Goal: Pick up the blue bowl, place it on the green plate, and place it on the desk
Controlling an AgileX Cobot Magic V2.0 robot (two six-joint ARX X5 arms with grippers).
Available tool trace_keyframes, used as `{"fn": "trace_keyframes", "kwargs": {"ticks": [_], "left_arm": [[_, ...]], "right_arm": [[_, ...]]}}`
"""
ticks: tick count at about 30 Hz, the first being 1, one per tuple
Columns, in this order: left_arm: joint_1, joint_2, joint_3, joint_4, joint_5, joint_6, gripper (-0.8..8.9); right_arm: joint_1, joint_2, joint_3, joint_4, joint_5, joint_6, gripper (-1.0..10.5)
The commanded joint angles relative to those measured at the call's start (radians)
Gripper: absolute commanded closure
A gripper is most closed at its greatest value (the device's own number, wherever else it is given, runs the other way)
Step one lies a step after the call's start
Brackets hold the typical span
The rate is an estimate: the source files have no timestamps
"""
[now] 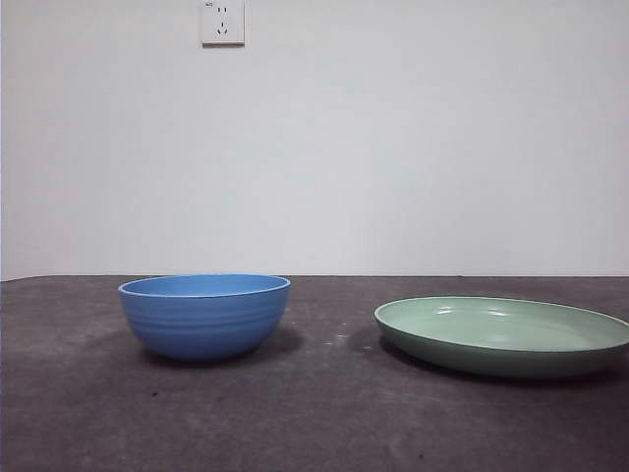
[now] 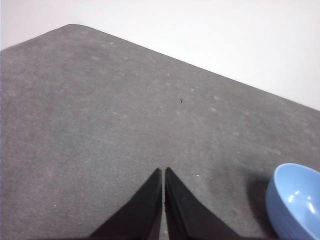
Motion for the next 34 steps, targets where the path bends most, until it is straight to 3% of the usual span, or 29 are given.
{"fn": "trace_keyframes", "kwargs": {"ticks": [1, 11, 15, 27, 34], "left_arm": [[0.002, -0.002, 0.002, -0.019, 0.013, -0.059, 8.04], [0.002, 0.029, 0.173, -0.06, 0.051, -0.101, 8.04], [0.002, 0.091, 0.273, -0.108, 0.063, -0.085, 8.04], [-0.003, 0.462, 0.613, -0.347, 0.304, 0.16, 8.04], [-0.066, 0.652, 0.794, -0.526, 0.391, 0.274, 8.04]], "right_arm": [[-0.002, -0.003, 0.011, 0.002, -0.007, 0.097, 9.4], [-0.002, 0.025, 0.188, -0.031, -0.001, 0.108, 9.4], [-0.002, 0.092, 0.299, -0.095, -0.003, 0.076, 9.4], [-0.001, 0.45, 0.697, -0.407, -0.187, -0.13, 9.4], [0.031, 0.632, 0.877, -0.637, -0.274, -0.245, 9.4]]}}
